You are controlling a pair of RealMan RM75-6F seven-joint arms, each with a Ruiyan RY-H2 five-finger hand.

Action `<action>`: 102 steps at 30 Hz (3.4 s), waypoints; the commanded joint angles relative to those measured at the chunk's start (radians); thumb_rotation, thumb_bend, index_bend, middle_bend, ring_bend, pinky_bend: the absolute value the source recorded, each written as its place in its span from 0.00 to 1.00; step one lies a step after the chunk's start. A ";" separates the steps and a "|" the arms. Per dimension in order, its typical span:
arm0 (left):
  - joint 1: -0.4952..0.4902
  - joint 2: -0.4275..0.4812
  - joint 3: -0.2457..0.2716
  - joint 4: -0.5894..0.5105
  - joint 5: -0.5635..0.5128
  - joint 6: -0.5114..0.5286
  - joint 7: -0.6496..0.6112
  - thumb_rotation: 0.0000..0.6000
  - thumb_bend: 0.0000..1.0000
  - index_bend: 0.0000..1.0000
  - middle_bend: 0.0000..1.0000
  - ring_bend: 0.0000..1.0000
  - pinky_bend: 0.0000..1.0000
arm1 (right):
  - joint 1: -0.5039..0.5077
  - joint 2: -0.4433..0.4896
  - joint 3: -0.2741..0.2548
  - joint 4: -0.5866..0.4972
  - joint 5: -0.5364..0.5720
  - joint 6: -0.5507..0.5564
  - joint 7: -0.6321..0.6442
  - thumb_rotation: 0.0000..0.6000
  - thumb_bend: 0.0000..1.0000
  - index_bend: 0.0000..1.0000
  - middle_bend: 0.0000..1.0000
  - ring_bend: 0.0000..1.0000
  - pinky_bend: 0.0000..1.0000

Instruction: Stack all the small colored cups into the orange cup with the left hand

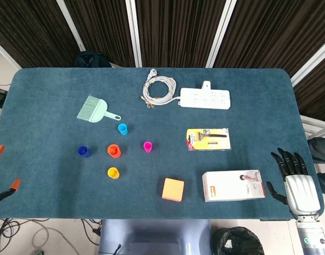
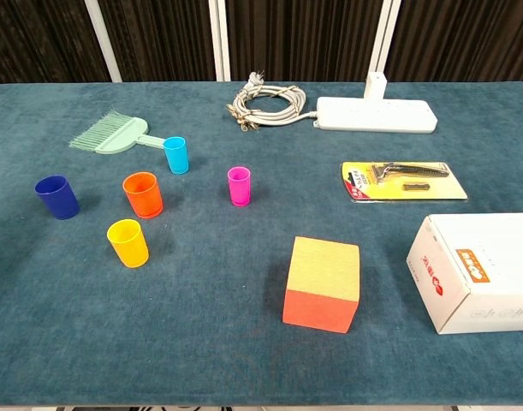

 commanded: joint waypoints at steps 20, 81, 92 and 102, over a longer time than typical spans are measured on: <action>-0.399 0.129 -0.099 -0.083 -0.267 -0.688 0.135 1.00 0.13 0.00 0.03 0.00 0.00 | 0.009 -0.005 -0.007 -0.012 0.019 -0.038 -0.012 1.00 0.40 0.13 0.07 0.09 0.05; -0.710 -0.209 -0.019 0.142 -0.697 -0.729 0.492 1.00 0.35 0.45 0.14 0.00 0.00 | 0.005 -0.024 0.015 -0.011 0.066 -0.033 -0.001 1.00 0.40 0.13 0.07 0.09 0.05; -0.728 -0.089 -0.072 -0.069 -0.635 -0.662 0.486 1.00 0.36 0.45 0.14 0.00 0.00 | 0.002 -0.025 0.017 -0.013 0.065 -0.026 0.002 1.00 0.40 0.13 0.07 0.09 0.05; -0.795 -0.064 -0.095 -0.195 -0.682 -0.623 0.585 1.00 0.35 0.45 0.14 0.00 0.00 | -0.003 -0.020 0.020 -0.017 0.063 -0.015 0.011 1.00 0.40 0.13 0.07 0.09 0.05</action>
